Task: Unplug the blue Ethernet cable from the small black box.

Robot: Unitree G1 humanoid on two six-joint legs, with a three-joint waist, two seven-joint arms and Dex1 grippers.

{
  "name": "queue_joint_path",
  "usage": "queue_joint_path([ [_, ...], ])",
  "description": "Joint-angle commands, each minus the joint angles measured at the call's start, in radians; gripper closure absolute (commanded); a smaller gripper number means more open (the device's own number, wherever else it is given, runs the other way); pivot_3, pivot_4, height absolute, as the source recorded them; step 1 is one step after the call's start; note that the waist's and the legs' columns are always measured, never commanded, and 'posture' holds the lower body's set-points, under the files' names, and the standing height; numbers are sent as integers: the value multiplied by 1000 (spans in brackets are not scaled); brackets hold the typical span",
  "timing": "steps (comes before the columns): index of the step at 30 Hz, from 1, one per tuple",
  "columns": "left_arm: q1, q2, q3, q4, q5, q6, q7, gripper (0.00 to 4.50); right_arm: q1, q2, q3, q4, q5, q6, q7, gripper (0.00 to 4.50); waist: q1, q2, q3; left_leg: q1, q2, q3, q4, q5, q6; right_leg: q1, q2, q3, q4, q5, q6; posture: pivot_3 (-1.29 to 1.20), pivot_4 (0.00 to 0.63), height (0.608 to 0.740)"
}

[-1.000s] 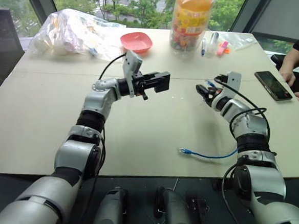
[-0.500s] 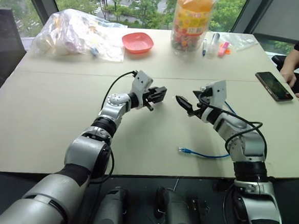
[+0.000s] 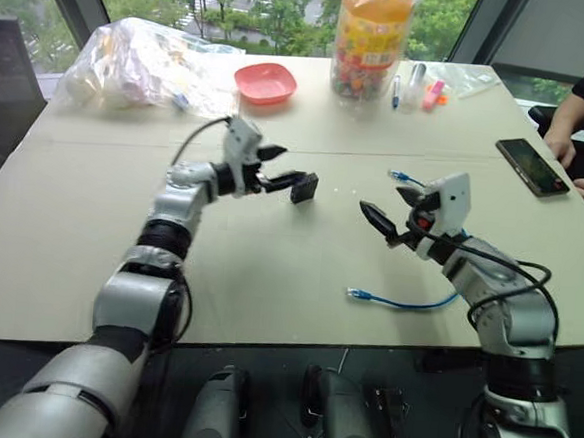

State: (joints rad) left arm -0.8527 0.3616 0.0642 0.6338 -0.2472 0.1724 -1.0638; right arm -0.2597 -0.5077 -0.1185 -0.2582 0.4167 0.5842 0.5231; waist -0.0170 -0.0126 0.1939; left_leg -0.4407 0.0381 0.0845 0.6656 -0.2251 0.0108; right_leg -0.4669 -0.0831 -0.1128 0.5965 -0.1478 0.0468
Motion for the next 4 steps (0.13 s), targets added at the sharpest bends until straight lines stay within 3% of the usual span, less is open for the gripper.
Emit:
queue_joint_path([
  [1,125,63,19,-297,-84,196,6,622,43,-16,-47,-84,29,-25,22,0,5,0,0,0,0,0,0,0,0,0,0,0,0,0,0,0,150,740],
  [4,334,124,66,-590,-153,371,90,622,91,-1,-137,-122,94,-9,7,0,8,0,0,0,1,0,2,0,0,1,0,0,0,-1,-2,0,150,740],
])
